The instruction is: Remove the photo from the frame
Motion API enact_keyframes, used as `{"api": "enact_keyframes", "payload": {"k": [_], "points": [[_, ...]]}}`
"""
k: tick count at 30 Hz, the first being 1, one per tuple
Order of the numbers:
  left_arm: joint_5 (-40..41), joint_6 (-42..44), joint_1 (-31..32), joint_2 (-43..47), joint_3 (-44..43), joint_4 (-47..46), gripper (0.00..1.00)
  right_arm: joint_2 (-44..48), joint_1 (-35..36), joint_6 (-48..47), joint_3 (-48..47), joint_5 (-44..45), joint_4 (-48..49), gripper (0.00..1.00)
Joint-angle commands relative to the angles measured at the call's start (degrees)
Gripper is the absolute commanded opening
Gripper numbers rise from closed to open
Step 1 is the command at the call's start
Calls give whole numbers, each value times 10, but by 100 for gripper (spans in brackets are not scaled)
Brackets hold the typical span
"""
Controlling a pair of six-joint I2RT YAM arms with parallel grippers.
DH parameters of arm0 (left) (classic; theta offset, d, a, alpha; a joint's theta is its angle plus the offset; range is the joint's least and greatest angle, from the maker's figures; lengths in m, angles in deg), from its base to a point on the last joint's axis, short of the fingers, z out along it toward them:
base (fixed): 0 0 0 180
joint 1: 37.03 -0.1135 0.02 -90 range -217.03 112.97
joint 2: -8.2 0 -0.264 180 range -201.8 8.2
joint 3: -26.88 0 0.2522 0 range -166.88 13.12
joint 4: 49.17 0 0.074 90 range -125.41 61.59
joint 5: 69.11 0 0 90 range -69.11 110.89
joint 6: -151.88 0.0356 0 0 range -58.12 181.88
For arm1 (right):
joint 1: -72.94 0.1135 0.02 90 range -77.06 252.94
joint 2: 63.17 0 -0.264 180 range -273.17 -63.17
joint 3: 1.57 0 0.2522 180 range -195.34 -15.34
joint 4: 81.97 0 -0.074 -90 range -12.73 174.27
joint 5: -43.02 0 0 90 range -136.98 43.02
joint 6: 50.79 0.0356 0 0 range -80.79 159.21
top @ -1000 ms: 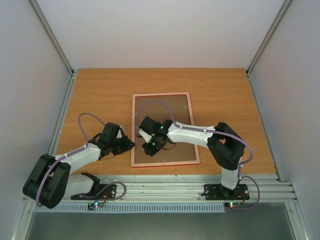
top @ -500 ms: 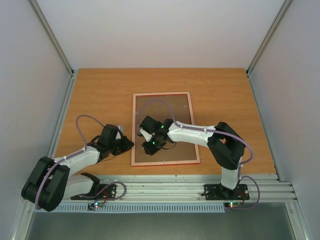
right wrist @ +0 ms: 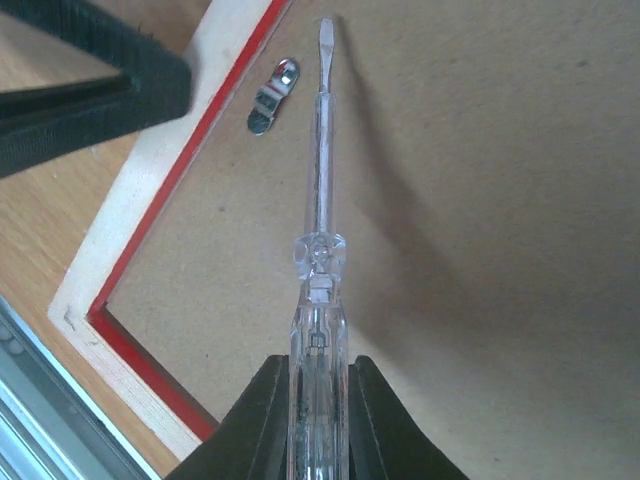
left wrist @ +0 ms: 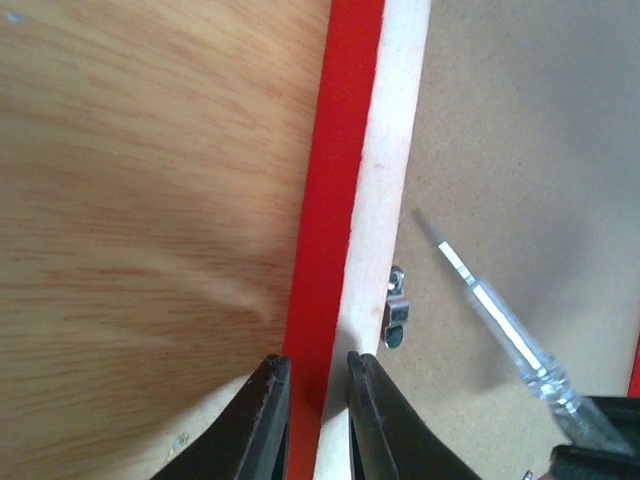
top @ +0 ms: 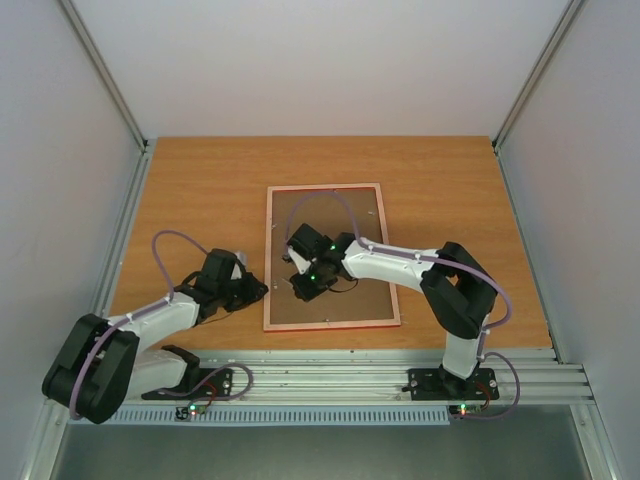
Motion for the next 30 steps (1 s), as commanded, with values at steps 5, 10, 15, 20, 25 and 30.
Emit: {"api": "enact_keyframes", "payload": {"k": [5,10,15,20,25,30], "points": [[-4,1,2,9,-7,86,19,28,-5,-1,1,-1,-11,1],[-6,3,3,13,-16,91,24,31,0,-3,6,-6,6,1],[27,21,2,7,-57,115,35,25,-19,-6,-4,6,17,1],[57,57,1,-44,-130,131,45,10,-57,-21,-26,-5,28,1],[71,91,-10,-123,-197,131,47,-15,-91,-37,-60,-14,29,1],[72,110,-23,-187,-249,131,46,-54,-117,-50,-102,-29,33,1]]}}
